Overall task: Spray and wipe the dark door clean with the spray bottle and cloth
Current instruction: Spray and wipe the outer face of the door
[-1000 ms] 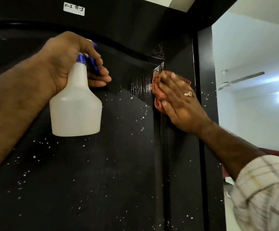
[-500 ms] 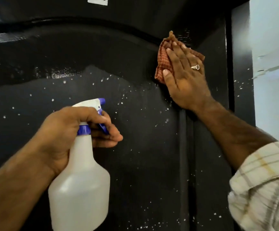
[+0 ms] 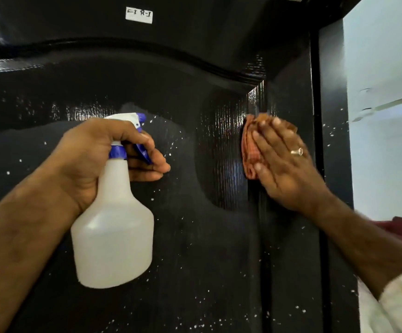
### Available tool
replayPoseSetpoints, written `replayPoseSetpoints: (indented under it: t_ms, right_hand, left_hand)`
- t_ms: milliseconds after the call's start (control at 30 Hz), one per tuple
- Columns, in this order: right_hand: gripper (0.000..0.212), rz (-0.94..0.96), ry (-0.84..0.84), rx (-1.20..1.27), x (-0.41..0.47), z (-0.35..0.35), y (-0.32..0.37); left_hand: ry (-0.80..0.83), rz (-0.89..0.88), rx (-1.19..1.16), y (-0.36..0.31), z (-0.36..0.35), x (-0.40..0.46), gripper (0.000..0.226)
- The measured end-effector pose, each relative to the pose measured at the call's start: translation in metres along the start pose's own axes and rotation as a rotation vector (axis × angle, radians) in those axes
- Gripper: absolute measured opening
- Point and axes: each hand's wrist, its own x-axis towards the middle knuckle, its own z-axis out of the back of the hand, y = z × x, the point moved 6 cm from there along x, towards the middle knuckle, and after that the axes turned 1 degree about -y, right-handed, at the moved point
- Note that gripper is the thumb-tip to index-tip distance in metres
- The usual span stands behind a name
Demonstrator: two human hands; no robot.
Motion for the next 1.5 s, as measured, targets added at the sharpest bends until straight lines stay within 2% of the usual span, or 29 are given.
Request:
replayPoseSetpoints:
  t_ms: [67, 100, 167, 200, 267, 367, 467, 567, 733, 800, 933, 1000, 1067, 1233, 1333, 1400, 1500]
  right_hand:
    - [0.07, -0.222, -0.062, 0.007, 0.038, 0.0, -0.018]
    - [0.069, -0.32, -0.089, 0.019, 0.058, -0.001, -0.016]
    - [0.069, -0.394, -0.156, 0.049, 0.09, -0.003, 0.01]
    - [0.068, -0.354, -0.179, 0.059, 0.097, -0.005, 0.033]
    - [0.066, -0.16, -0.16, 0.078, 0.085, -0.007, 0.085]
    - [0.064, 0.1, -0.026, 0.143, 0.027, -0.007, 0.12]
    - [0.065, 0.121, 0.048, 0.146, -0.031, -0.01, 0.095]
    - [0.064, 0.029, -0.012, 0.071, -0.054, -0.006, 0.036]
    - [0.07, -0.478, -0.127, 0.064, 0.019, -0.002, -0.057]
    - [0.073, -0.568, -0.108, 0.065, 0.044, -0.007, -0.064]
    - [0.074, -0.49, -0.086, 0.055, 0.037, -0.009, -0.062]
    - [0.073, -0.469, -0.09, 0.062, 0.026, -0.007, -0.062]
    - [0.073, -0.447, -0.085, 0.074, 0.015, -0.006, -0.049]
    - [0.072, -0.19, 0.032, 0.116, -0.061, -0.01, 0.006]
    - [0.069, -0.036, 0.045, 0.073, -0.091, -0.006, -0.006]
    - [0.069, -0.116, 0.014, 0.067, -0.081, -0.005, -0.029]
    - [0.071, -0.426, -0.075, 0.155, -0.037, -0.009, -0.054]
  left_hand:
    - [0.039, -0.009, 0.028, -0.002, -0.011, 0.003, 0.024]
    - [0.004, -0.007, 0.057, -0.003, -0.015, 0.003, 0.021]
    - [-0.005, 0.007, 0.033, -0.002, -0.018, 0.008, 0.019]
    - [0.0, 0.017, 0.032, 0.0, -0.018, 0.011, 0.019]
    - [-0.001, 0.031, 0.042, 0.001, -0.024, 0.014, 0.018]
    - [0.007, 0.059, 0.036, 0.002, -0.027, 0.018, 0.017]
    - [0.035, 0.081, 0.005, 0.004, -0.027, 0.017, 0.017]
    - [0.026, 0.033, 0.032, 0.001, -0.028, 0.011, 0.014]
    - [0.106, 0.045, 0.056, 0.01, -0.052, 0.016, 0.014]
    - [0.133, 0.071, 0.037, 0.022, -0.06, 0.014, 0.013]
    - [0.085, 0.05, 0.0, 0.046, -0.065, 0.01, 0.002]
    - [0.027, 0.01, -0.014, 0.051, -0.063, 0.013, 0.015]
    - [0.048, -0.012, -0.036, 0.052, -0.067, 0.016, 0.018]
    - [0.098, 0.039, -0.029, 0.055, -0.073, 0.019, 0.009]
    - [0.104, 0.087, -0.056, 0.052, -0.074, 0.019, 0.007]
    - [0.103, 0.091, -0.057, 0.048, -0.071, 0.022, 0.008]
    - [0.097, 0.082, -0.025, 0.042, -0.068, 0.025, 0.01]
